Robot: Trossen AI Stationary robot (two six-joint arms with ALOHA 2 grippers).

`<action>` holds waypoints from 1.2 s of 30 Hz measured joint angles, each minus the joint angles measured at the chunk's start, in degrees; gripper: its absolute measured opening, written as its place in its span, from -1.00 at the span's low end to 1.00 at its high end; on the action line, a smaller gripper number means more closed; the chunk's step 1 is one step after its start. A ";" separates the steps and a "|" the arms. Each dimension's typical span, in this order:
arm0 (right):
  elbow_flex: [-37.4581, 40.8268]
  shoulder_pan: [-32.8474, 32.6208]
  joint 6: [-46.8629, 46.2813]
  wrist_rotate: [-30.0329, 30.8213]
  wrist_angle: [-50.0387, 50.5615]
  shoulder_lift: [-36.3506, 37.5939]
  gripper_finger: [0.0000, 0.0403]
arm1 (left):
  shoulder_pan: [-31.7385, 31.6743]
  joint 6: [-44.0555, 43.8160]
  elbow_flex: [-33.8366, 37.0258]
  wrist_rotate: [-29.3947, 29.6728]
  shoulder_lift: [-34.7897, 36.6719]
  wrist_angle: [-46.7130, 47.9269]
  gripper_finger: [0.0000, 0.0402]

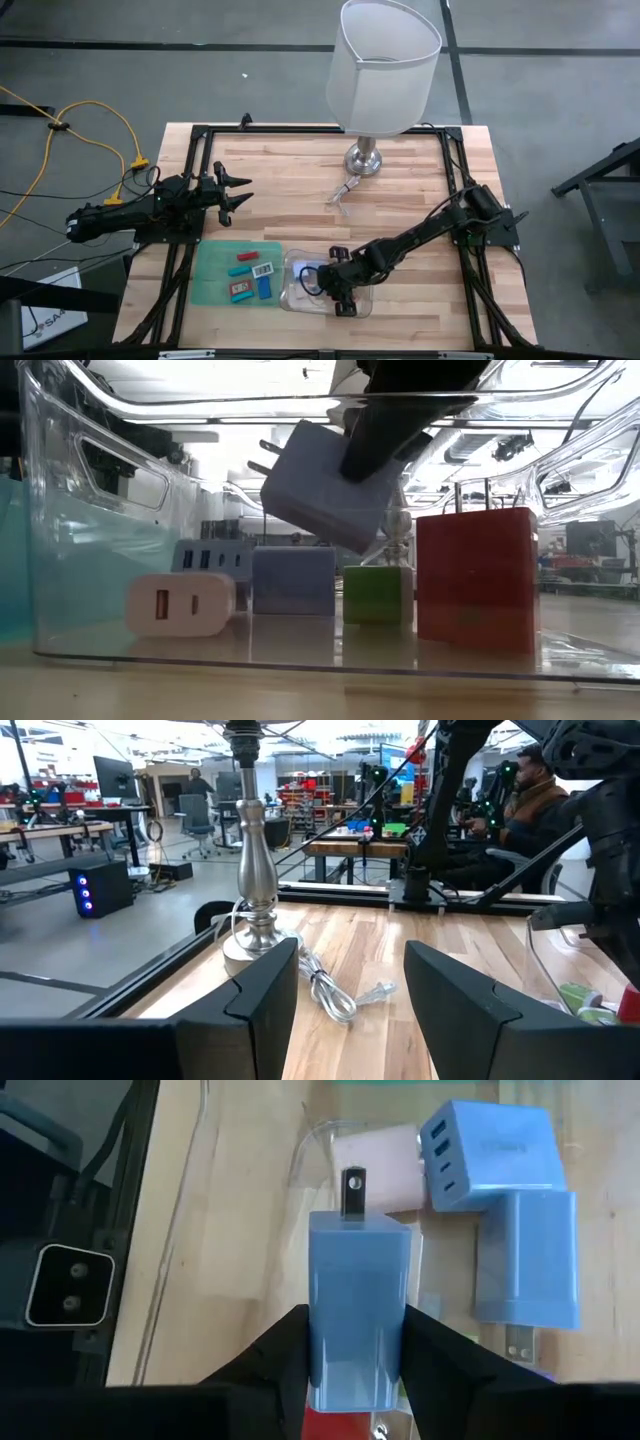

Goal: Pick & Place Office items
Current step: Put the purple charger adapter into the transparent bin, then return to Home Position

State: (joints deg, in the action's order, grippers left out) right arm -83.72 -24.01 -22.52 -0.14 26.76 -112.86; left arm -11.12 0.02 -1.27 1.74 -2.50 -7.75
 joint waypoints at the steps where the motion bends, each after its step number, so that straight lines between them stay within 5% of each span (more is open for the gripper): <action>1: 0.00 0.00 -0.04 -0.07 -0.02 0.00 -0.36 | -0.01 0.01 0.01 0.00 0.00 0.00 -0.12; 21: 0.00 0.82 0.78 0.71 -2.58 0.70 -0.28 | -0.01 0.01 0.01 0.00 0.00 0.02 -0.12; 36: -0.02 5.88 9.73 12.81 -4.52 10.08 -0.29 | -0.01 0.02 0.01 0.00 0.00 0.02 -0.12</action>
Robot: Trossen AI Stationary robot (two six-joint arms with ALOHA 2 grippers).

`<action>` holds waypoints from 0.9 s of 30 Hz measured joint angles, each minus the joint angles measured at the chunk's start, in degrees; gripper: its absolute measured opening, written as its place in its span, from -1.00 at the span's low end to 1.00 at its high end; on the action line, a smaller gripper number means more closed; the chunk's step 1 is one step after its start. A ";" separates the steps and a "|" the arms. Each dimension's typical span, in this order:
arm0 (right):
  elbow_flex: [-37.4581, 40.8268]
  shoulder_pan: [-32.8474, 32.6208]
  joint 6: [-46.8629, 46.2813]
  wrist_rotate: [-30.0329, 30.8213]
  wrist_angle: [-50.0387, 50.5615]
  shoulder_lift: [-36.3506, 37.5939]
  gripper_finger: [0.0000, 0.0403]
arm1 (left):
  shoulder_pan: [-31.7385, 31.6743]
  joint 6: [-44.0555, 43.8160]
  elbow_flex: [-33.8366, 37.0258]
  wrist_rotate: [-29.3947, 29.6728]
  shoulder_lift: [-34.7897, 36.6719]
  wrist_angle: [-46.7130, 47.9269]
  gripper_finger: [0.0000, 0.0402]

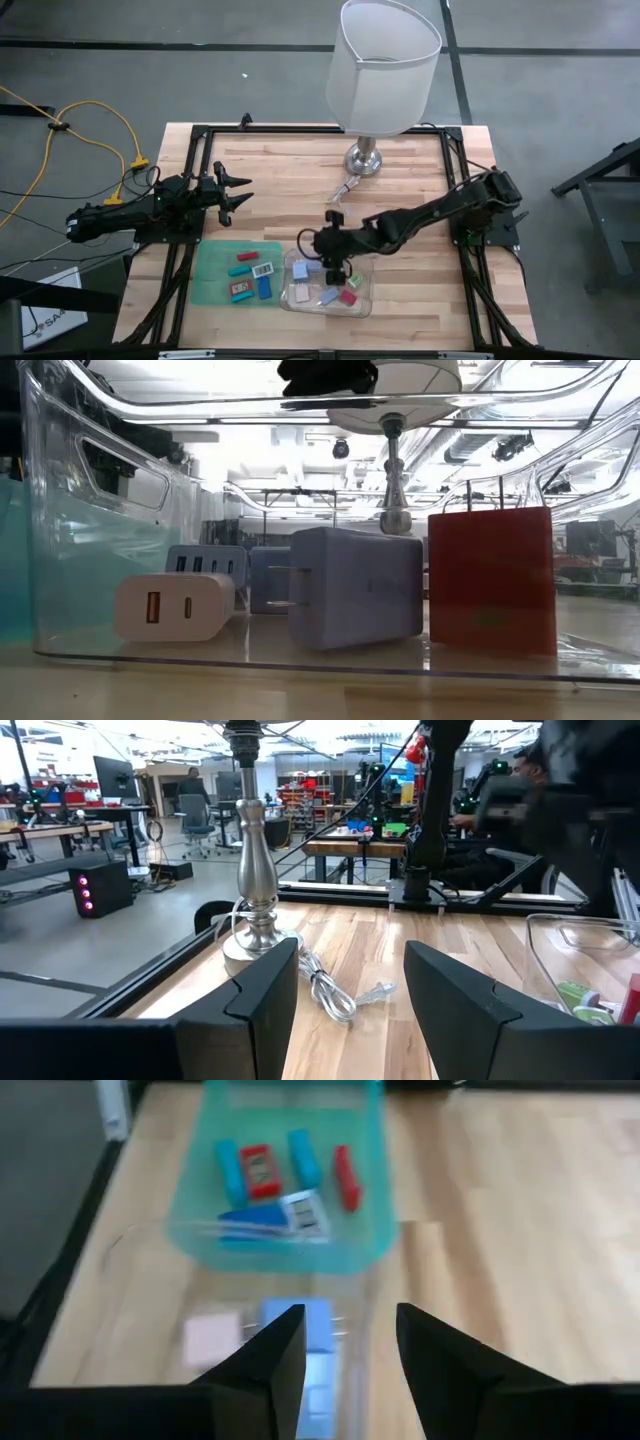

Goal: Pick & Place Office items
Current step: Return to Home Position

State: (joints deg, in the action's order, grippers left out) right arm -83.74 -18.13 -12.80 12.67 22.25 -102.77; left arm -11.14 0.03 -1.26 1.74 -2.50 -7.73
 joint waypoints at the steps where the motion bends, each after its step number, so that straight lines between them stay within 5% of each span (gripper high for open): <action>1: 0.00 0.39 0.00 1.05 0.18 0.36 -0.29 | 0.00 -0.02 0.00 0.00 0.00 -0.02 -0.12; 13: 3.12 5.06 -3.53 2.35 7.87 5.47 -0.29 | 0.00 0.00 -0.02 0.00 0.00 -0.02 -0.12; 27: 33.11 7.05 -2.17 8.43 -20.42 23.78 -0.29 | 0.01 -0.02 -0.01 0.03 -0.01 -0.09 -0.12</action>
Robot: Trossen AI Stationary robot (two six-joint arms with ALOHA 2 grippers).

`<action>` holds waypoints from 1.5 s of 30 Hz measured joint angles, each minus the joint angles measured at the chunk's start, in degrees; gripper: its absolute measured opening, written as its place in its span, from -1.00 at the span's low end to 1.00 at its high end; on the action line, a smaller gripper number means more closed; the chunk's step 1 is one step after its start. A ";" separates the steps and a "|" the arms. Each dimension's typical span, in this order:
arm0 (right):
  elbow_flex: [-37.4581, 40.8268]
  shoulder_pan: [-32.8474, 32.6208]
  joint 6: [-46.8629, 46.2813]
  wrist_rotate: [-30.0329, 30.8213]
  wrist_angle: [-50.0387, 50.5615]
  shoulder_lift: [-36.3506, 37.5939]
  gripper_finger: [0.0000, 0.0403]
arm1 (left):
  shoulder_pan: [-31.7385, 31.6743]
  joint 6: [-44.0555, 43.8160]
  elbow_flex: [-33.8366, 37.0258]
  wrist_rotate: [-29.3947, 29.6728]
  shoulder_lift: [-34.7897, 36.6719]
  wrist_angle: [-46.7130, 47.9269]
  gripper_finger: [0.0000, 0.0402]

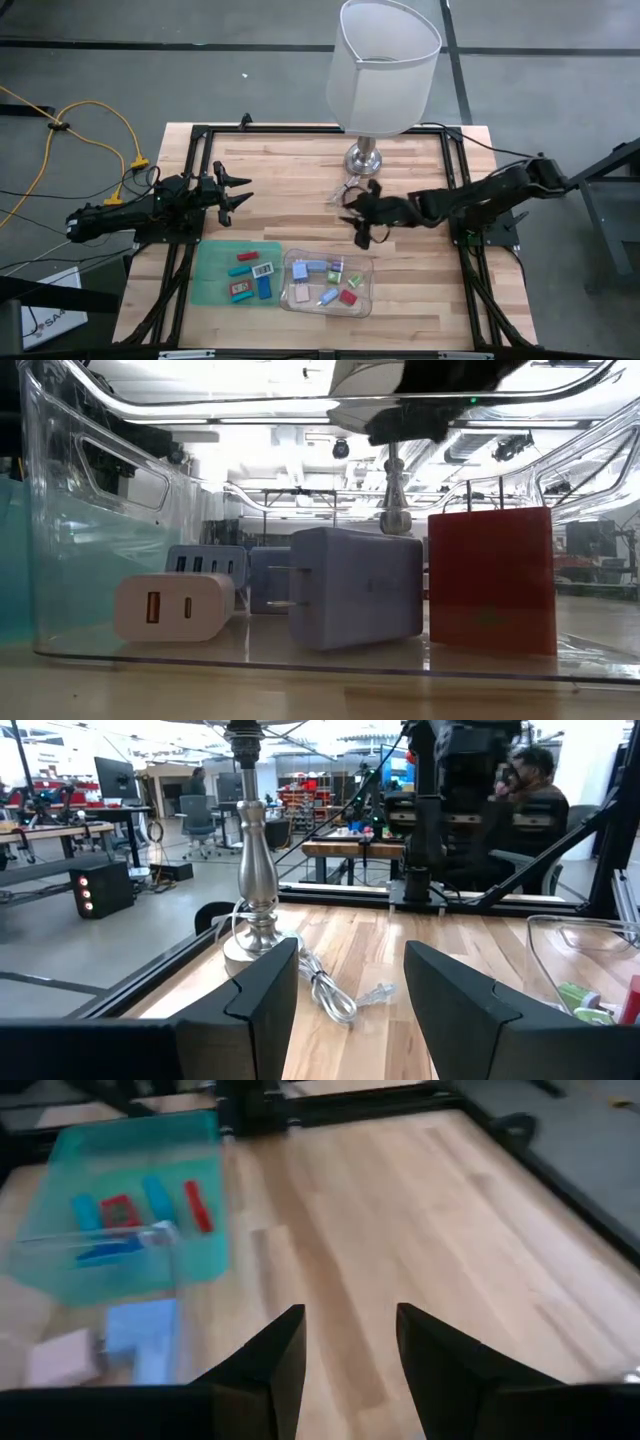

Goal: Pick & Place Office items
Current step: Return to Home Position

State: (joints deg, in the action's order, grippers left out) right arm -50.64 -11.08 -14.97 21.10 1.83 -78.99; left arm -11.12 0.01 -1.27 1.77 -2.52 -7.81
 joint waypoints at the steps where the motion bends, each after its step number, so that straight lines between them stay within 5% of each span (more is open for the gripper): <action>1: 1.29 0.03 -0.04 0.70 -0.53 1.39 -0.29 | 0.01 0.01 0.01 0.02 0.01 -0.04 -0.12; 9: 10.03 0.15 1.72 6.89 -2.90 10.58 -0.29 | 0.01 0.02 -0.01 -0.16 0.01 -0.14 -0.12; 24: 22.38 6.79 5.24 7.29 -5.54 27.85 -0.29 | 0.01 0.00 0.01 -0.18 0.01 -0.15 -0.12; 45: 33.45 14.59 9.16 -5.67 -6.86 48.07 -0.29 | 0.01 0.02 0.00 -0.21 0.00 -0.15 -0.12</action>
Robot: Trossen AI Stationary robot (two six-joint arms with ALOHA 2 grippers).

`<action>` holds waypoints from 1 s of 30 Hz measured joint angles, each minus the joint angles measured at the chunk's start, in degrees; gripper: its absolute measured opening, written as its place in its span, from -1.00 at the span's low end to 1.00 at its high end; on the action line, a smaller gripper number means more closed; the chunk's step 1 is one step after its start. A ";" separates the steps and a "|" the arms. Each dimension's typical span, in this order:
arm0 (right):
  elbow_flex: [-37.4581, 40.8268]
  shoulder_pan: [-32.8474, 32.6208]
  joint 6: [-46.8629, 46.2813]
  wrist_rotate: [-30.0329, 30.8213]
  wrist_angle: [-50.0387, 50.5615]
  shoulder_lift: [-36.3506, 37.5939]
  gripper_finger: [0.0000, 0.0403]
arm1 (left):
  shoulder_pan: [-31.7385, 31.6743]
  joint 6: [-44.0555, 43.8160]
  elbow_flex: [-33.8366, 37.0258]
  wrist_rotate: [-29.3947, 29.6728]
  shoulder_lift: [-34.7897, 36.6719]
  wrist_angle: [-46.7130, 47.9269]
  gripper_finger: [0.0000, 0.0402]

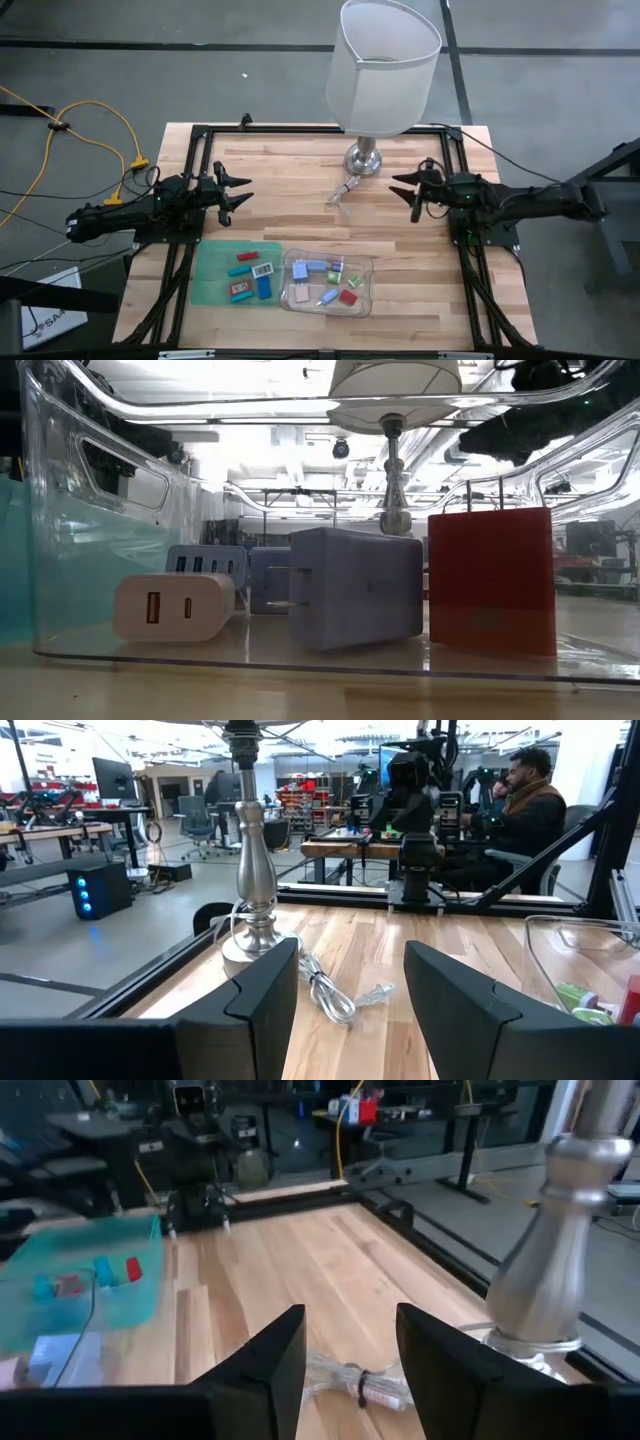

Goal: Pick & Place Office items
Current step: Return to Home Position

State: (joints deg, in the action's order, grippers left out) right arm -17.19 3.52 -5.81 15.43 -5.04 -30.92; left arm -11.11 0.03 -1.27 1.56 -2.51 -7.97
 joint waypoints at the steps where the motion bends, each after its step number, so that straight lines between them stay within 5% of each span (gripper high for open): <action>1: 0.95 0.39 -0.08 -0.41 0.00 1.46 -0.29 | 0.00 -0.02 0.00 0.00 0.01 0.00 -0.12; 30: 14.27 1.76 -1.64 -1.20 0.44 24.25 -0.29 | 0.00 0.00 -0.01 0.00 0.00 0.00 -0.12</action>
State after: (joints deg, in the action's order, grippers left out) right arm -2.91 5.28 -7.44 14.24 -4.60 -6.67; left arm -11.11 0.03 -1.27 1.56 -2.51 -7.97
